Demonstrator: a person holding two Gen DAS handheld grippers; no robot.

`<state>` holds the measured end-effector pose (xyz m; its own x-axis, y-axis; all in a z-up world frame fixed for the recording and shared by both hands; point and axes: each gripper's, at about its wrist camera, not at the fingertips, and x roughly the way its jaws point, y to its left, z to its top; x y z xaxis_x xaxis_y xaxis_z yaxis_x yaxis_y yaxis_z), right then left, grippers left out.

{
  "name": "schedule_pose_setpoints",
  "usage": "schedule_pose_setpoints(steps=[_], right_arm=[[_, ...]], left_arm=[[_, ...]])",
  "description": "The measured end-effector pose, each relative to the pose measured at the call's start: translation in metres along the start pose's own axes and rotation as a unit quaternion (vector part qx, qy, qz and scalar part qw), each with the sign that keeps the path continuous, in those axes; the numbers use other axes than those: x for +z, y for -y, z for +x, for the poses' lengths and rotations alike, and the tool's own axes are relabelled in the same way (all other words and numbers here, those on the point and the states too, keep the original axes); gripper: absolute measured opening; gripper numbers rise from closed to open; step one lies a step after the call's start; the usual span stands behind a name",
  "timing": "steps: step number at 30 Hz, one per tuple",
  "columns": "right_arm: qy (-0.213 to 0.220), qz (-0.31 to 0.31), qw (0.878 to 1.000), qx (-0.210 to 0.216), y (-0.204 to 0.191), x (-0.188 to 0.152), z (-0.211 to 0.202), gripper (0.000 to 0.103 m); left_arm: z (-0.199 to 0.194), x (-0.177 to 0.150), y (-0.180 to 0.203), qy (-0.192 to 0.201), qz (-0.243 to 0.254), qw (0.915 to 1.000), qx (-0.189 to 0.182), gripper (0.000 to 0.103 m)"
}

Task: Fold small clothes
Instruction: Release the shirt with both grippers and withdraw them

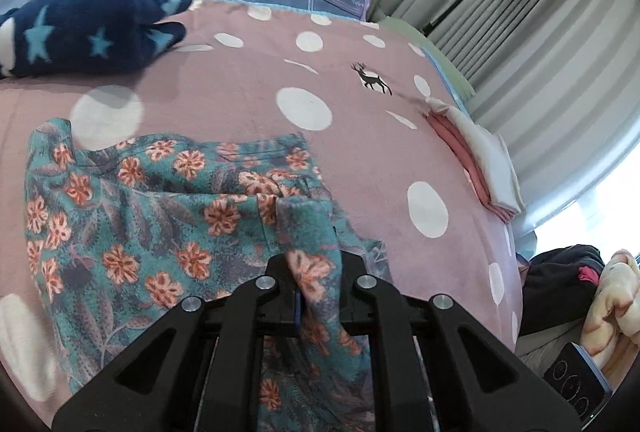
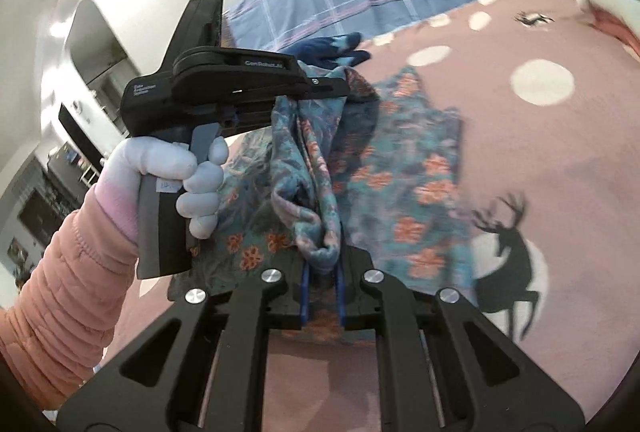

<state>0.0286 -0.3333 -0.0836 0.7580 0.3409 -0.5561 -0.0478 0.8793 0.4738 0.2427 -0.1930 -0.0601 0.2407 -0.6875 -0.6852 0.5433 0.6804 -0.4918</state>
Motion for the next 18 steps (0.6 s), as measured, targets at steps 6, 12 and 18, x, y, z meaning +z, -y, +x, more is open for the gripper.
schedule_pose_setpoints(steps=[6, 12, 18], right_arm=[[0.018, 0.025, 0.999, 0.022, 0.017, 0.000, -0.019, 0.010], [-0.010, 0.072, 0.997, 0.018, 0.045, -0.007, -0.009, 0.010], [-0.022, 0.103, 0.994, 0.041, 0.059, -0.013, -0.008, 0.010]], left_arm=[[0.000, 0.002, 0.018, 0.011, 0.014, 0.9998, -0.011, 0.009], [0.035, -0.009, 0.028, -0.021, 0.046, 0.9984, 0.026, 0.010], [-0.008, -0.006, 0.033, 0.010, 0.028, 0.9989, -0.037, 0.030]])
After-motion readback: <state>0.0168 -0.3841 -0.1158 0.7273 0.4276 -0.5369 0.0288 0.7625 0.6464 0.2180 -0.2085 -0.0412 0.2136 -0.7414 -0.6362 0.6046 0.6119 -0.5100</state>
